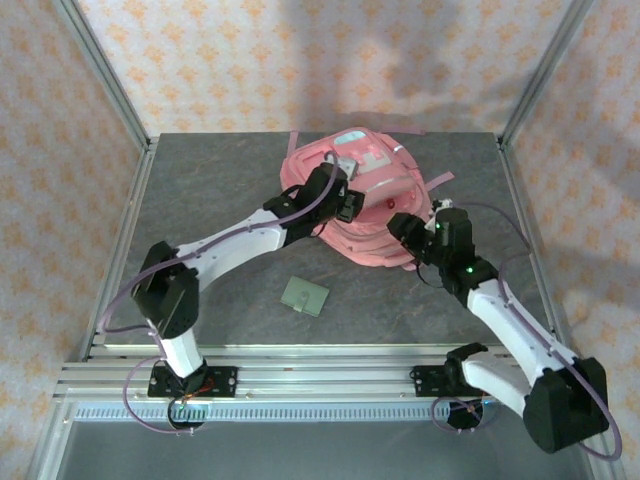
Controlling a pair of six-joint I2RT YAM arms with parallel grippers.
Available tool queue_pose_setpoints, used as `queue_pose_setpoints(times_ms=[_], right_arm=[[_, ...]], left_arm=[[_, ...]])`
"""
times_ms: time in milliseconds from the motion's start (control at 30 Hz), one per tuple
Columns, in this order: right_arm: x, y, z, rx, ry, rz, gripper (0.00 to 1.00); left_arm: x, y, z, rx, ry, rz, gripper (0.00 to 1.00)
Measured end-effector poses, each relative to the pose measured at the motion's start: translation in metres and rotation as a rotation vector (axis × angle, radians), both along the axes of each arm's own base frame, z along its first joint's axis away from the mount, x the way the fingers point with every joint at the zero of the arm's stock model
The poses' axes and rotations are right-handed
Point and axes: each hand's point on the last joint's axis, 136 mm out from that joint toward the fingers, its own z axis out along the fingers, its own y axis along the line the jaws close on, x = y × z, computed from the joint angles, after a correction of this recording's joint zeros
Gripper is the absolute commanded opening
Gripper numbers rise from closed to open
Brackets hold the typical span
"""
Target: Pack the student bag
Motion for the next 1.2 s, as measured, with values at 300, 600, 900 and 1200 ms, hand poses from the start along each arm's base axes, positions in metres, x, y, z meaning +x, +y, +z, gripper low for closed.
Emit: queue_pose_setpoints(times_ms=[300, 600, 900, 1200], right_arm=[[-0.034, 0.024, -0.021, -0.025, 0.018, 0.186, 0.48], [-0.068, 0.081, -0.063, -0.108, 0.107, 0.428, 0.51], [-0.073, 0.132, -0.093, -0.233, 0.139, 0.577, 0.54], [-0.062, 0.176, -0.134, -0.329, 0.186, 0.669, 0.52]], left_arm=[[-0.056, 0.057, -0.008, -0.12, 0.019, 0.096, 0.57], [-0.117, 0.121, -0.122, -0.087, 0.265, 0.266, 0.63], [-0.166, 0.156, -0.168, -0.174, 0.415, 0.382, 0.46], [-0.194, 0.156, -0.205, -0.16, 0.538, 0.41, 0.31]])
